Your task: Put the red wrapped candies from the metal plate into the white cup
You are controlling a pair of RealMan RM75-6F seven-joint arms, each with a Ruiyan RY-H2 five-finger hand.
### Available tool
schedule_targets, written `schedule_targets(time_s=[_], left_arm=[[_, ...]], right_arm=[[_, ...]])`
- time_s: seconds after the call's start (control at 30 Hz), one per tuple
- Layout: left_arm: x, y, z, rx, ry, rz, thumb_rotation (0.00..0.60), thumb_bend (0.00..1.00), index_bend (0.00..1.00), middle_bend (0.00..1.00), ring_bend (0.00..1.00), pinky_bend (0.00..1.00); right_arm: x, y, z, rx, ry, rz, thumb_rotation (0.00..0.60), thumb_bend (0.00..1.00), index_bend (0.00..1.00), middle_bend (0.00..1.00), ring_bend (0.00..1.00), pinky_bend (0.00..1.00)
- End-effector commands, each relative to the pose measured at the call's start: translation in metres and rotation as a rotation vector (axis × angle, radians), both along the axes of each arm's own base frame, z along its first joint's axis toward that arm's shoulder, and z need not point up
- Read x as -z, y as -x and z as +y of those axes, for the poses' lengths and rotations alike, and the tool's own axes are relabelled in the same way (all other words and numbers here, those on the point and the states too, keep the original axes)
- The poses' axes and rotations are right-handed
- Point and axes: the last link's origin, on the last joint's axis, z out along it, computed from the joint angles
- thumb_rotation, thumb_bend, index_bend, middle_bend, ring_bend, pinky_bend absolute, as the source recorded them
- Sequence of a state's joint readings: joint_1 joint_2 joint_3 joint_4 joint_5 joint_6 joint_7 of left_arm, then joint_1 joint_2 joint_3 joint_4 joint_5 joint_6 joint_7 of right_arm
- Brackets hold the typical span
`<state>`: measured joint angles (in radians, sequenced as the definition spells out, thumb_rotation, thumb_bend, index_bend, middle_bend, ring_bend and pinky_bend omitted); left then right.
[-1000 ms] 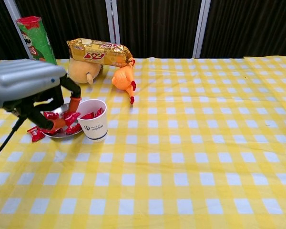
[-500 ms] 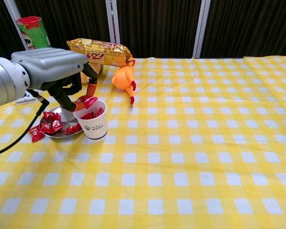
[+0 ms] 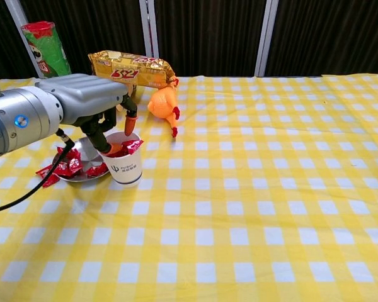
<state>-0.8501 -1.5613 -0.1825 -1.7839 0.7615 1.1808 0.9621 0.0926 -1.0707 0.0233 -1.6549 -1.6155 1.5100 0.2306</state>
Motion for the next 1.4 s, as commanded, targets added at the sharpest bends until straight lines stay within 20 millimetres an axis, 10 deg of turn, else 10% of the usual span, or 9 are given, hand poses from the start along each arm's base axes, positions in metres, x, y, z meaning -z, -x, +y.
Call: schedule_targets(time_s=[0.03,0.37,0.67,1.07,1.4], left_arm=[[-0.003,0.004,0.0,-0.011,-0.006,0.001,0.6,0.35,0.45,0.89,1.0,0.96],[-0.04,0.021,-0.009,-0.064,-0.085,-0.103,0.6,0.28,0.37,0.87,0.99,0.96],[-0.072,0.076,-0.028,-0.164,-0.121,-0.044,0.6,0.3,0.38,0.9,0.99,0.96],[-0.069,0.128,-0.038,-0.276,-0.049,0.076,0.6,0.59,0.32,0.91,0.99,0.96],[-0.053,0.133,-0.046,-0.278,0.021,0.153,0.6,0.61,0.29,0.91,0.99,0.96]], right_arm=[[0.0,0.0,0.0,0.0,0.0,0.0,0.6,0.39,0.0,0.0,0.0,0.0],[0.001,0.0,0.001,0.002,0.002,0.005,0.6,0.39,0.0,0.0,0.0,0.0],[0.003,-0.001,0.002,0.0,-0.003,0.01,0.6,0.39,0.0,0.0,0.0,0.0],[0.003,0.0,0.001,0.005,-0.007,0.01,0.6,0.39,0.0,0.0,0.0,0.0],[0.002,0.0,0.002,0.005,-0.005,0.005,0.6,0.39,0.0,0.0,0.0,0.0]])
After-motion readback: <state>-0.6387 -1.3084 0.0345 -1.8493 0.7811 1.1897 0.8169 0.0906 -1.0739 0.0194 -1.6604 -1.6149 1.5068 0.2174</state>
